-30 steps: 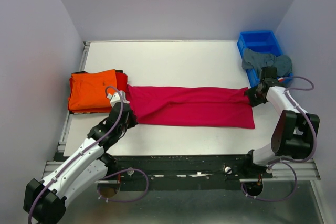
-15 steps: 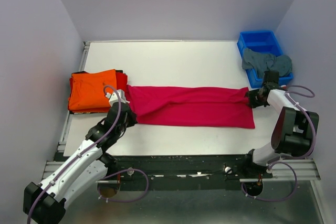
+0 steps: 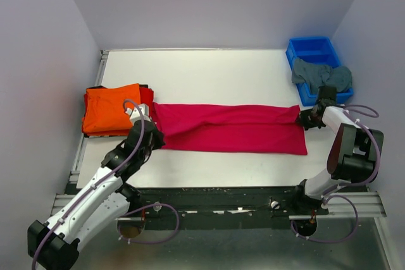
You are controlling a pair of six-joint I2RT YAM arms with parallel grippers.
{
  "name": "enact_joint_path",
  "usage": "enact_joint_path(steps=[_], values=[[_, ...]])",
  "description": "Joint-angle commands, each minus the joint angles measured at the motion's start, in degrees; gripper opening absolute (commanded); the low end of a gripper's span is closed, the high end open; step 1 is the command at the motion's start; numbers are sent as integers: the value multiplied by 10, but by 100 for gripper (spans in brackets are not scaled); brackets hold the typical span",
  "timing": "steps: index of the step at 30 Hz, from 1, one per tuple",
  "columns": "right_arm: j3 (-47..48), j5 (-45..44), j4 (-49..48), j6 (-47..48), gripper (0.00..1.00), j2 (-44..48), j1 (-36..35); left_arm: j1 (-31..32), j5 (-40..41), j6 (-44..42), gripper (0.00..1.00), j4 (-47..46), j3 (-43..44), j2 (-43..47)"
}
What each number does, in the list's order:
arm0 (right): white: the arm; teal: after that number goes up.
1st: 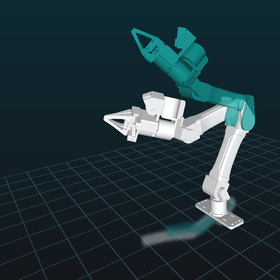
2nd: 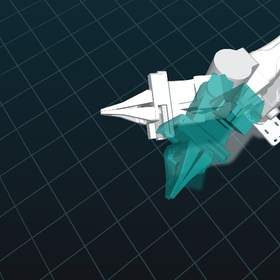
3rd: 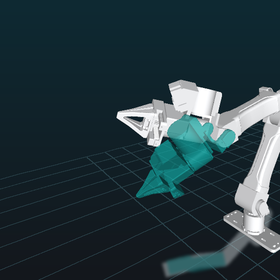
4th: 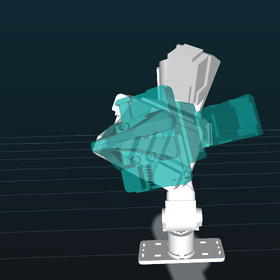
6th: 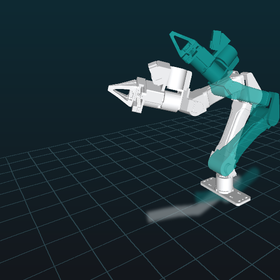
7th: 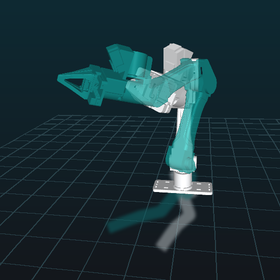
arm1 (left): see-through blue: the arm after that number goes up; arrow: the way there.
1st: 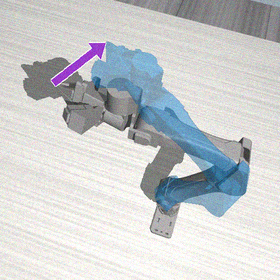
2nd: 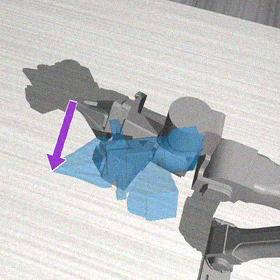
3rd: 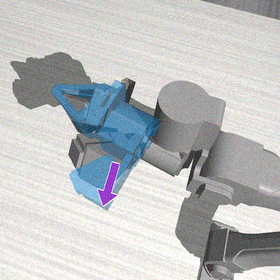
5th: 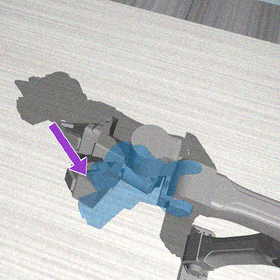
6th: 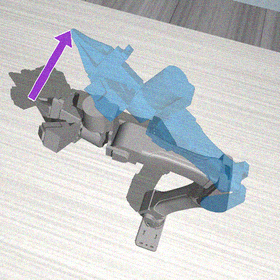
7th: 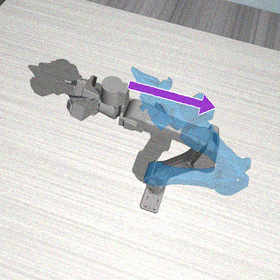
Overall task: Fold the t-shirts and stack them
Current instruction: Fold the other side of the tshirt into a rectangle
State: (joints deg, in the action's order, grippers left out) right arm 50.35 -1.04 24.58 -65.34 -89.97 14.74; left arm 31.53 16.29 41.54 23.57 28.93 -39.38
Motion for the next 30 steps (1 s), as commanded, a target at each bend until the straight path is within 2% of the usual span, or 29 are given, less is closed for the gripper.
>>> enact_joint_path(steps=[1,8,19,23,30], values=[[33,-19,13,6,1,-11,4,-1,43,-10,0,11,45,-15],[93,-5,22,36,1,-27,4,-37,65,-36,0,-26,136,-95],[248,46,50,94,1,-114,4,-137,6,-57,0,-79,342,-275],[317,64,70,124,1,-160,4,-147,-10,-47,0,-106,380,-335],[371,89,57,151,1,-201,0,-149,-3,-56,0,-119,419,-391]])
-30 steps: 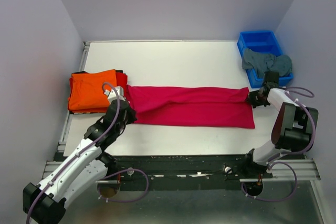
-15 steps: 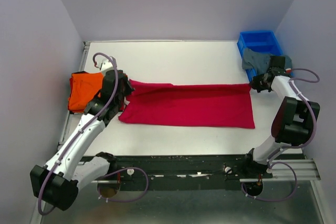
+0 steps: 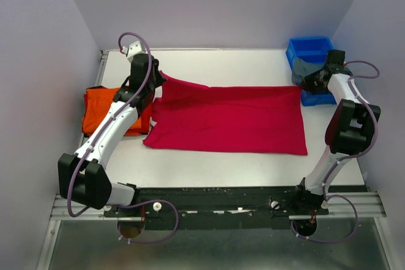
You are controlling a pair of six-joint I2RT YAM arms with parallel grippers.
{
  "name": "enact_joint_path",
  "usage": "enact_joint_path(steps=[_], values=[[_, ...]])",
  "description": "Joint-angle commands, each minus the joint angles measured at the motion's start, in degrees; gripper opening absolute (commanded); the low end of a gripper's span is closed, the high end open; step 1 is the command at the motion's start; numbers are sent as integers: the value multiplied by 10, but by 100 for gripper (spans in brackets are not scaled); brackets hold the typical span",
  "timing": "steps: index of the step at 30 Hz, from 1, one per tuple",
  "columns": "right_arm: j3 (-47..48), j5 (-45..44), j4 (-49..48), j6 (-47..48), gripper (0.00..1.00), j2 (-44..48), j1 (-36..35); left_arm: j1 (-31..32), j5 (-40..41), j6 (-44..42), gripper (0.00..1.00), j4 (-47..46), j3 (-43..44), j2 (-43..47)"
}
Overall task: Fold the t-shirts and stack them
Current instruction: Fold the other side of the tshirt into a rectangle
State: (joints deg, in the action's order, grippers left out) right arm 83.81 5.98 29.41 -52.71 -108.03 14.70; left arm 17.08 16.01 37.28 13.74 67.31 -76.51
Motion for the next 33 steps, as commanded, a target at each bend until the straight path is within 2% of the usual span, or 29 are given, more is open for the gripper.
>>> enact_joint_path(steps=[1,8,21,33], values=[[44,21,13,26,1,-24,1,-5,1,-13,0,-20,39,-23],[21,15,24,23,1,-11,1,-5,-7,-14,0,-27,9,-5],[-115,2,6,38,1,83,2,3,-40,-9,0,-18,-120,114],[-188,-18,5,53,1,133,17,7,-55,-23,0,8,-198,199]])
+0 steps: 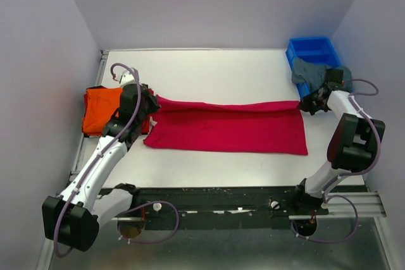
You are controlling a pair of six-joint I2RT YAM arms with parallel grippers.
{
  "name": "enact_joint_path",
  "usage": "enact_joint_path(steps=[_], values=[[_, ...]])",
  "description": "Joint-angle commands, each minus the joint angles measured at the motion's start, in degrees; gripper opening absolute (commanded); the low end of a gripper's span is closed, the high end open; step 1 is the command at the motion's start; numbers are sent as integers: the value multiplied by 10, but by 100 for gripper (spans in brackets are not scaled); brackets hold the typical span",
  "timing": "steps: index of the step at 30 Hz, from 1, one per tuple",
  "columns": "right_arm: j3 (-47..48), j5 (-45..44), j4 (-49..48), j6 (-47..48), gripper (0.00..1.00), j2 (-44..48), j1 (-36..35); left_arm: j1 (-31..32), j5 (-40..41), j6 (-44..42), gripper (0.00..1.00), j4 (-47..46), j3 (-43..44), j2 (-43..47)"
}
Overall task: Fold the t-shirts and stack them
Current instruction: Fold the other side of the tshirt into a rectangle
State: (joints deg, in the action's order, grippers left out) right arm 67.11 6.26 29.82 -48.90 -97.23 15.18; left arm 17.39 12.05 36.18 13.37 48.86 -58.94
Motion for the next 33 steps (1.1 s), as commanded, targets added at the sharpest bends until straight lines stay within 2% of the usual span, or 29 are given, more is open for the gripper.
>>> enact_joint_path(steps=[1,15,23,33], values=[[-25,-20,1,17,1,29,16,5,-18,-13,0,13,-17,25],[-31,-15,6,29,1,57,44,46,-7,-15,0,4,-15,-8],[-61,-9,1,29,1,68,46,54,6,-16,0,32,-16,18],[-116,-12,-22,16,1,57,46,70,-10,13,0,50,-101,67]])
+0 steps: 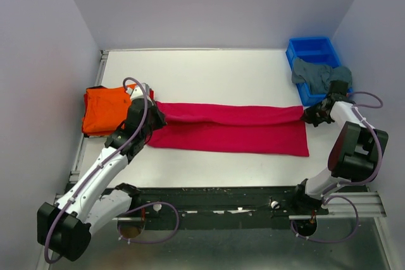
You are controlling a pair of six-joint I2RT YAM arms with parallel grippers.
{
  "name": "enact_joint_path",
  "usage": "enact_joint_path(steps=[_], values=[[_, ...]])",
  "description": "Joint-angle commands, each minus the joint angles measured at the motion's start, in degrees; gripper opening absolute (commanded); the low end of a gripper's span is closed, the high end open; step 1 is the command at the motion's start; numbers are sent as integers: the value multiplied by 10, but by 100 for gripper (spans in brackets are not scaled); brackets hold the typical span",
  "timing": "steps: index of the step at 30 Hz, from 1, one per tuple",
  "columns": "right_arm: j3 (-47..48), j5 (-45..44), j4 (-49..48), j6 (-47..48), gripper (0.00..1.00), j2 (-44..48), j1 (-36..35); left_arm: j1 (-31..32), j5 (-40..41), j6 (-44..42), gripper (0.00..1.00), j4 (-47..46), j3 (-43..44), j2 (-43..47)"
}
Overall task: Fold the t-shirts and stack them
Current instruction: Fold the other side of the tshirt into a rectangle
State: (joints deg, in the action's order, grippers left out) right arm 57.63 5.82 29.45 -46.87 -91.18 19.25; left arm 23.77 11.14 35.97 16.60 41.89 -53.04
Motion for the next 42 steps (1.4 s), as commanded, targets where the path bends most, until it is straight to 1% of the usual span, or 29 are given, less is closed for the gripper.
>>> enact_joint_path(steps=[1,5,11,12,20,22,24,26,29,30,31,37,42], values=[[-26,-8,-22,-7,1,-4,5,7,-1,16,0,18,-37,7],[-34,-22,-16,-16,1,-8,5,9,4,23,0,14,-51,15],[-50,-56,-1,-19,1,21,5,8,25,24,0,26,-58,31],[-51,-76,3,-16,1,25,5,8,29,25,0,26,-57,35],[-54,-87,11,-4,2,30,4,8,32,24,0,26,-54,39],[-59,-83,5,-5,7,28,4,8,27,26,0,22,-59,38],[-66,-75,-5,-2,16,28,4,8,21,28,0,19,-66,39],[-70,-76,-6,-4,20,28,5,8,15,31,0,19,-73,44],[-73,-76,-13,3,49,52,4,8,-5,40,0,18,-94,55],[-74,-76,-21,13,55,67,3,9,-14,45,0,17,-101,58],[-75,-78,-27,20,58,86,0,10,-22,52,0,18,-109,63],[-65,-98,-48,70,59,154,-53,29,-54,96,0,23,-144,76],[-61,-81,-78,96,59,162,-151,55,-60,133,0,28,-175,74]])
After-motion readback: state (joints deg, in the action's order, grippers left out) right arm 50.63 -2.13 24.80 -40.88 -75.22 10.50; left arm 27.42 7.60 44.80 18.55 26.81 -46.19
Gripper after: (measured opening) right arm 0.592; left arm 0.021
